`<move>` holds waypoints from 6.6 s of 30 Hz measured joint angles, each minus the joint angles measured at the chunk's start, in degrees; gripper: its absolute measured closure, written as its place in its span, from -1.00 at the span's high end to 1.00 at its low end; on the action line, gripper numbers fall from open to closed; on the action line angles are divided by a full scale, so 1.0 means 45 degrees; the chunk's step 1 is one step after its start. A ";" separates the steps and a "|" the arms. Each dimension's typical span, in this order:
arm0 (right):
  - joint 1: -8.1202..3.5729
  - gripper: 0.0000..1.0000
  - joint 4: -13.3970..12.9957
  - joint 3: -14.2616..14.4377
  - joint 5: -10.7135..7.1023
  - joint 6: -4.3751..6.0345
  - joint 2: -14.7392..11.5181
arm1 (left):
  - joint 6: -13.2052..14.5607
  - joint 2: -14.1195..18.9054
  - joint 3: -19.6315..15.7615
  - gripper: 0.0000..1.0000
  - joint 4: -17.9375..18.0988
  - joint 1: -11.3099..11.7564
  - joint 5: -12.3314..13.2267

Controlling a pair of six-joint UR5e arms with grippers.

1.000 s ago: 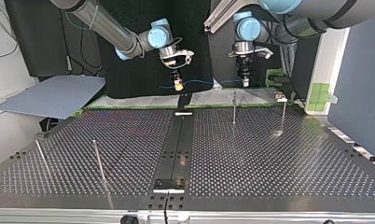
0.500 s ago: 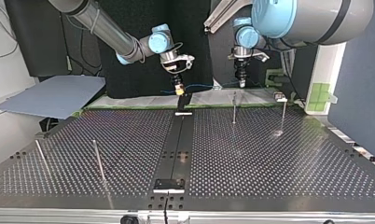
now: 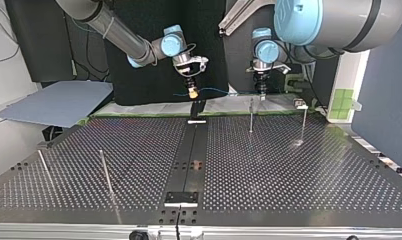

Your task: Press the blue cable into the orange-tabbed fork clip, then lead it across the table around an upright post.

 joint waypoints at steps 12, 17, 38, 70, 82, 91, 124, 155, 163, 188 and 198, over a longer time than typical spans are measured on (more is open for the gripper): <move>-0.0057 -1.00 0.0142 -0.0330 -0.0010 -0.0042 0.0188 | 0.0168 0.0002 0.0764 -0.98 -0.0885 0.0365 0.0016; -0.0122 -1.00 0.0260 -0.0446 -0.0022 -0.0084 0.0190 | 0.0235 0.0000 0.0967 -0.98 -0.1105 0.0477 0.0041; -0.0914 -1.00 0.0480 -0.0690 -0.0033 -0.0252 0.0191 | 0.0321 0.0001 0.1863 -0.98 -0.2042 0.0878 0.0671; -0.1890 -1.00 0.2909 -0.2996 -0.0166 -0.0460 0.0191 | 0.0306 -0.0002 0.2667 0.64 -0.2553 0.1597 0.1568; -0.1897 -1.00 0.2910 -0.2992 -0.0219 -0.0452 0.0191 | 0.1299 0.0001 0.2653 1.00 -0.3837 0.1722 0.1134; -0.1896 -1.00 0.2903 -0.2992 -0.0219 -0.0446 0.0191 | 0.1086 0.0004 0.2492 1.00 -0.4983 0.1707 0.1356; -0.1896 -1.00 0.2975 -0.3007 -0.0258 -0.0454 0.0191 | 0.1157 0.1907 0.0258 1.00 -0.5622 0.1590 0.4624; -0.1905 -1.00 0.2908 -0.3007 -0.0273 -0.0456 0.0210 | 0.3042 0.2103 0.0093 1.00 -0.5660 0.1100 0.4603; -0.1926 -1.00 0.2900 -0.3008 -0.0278 -0.0458 0.0220 | 0.2743 0.2823 0.0093 1.00 -0.5674 0.1053 0.4630; -0.1971 -1.00 0.2894 -0.3003 -0.0270 -0.0445 0.0283 | 0.1683 0.3074 -0.0307 1.00 -0.4764 0.0576 0.3376; -0.1975 -1.00 0.2871 -0.3012 -0.0261 -0.0434 0.0304 | 0.1608 0.3063 -0.0306 1.00 -0.4706 0.0463 0.3078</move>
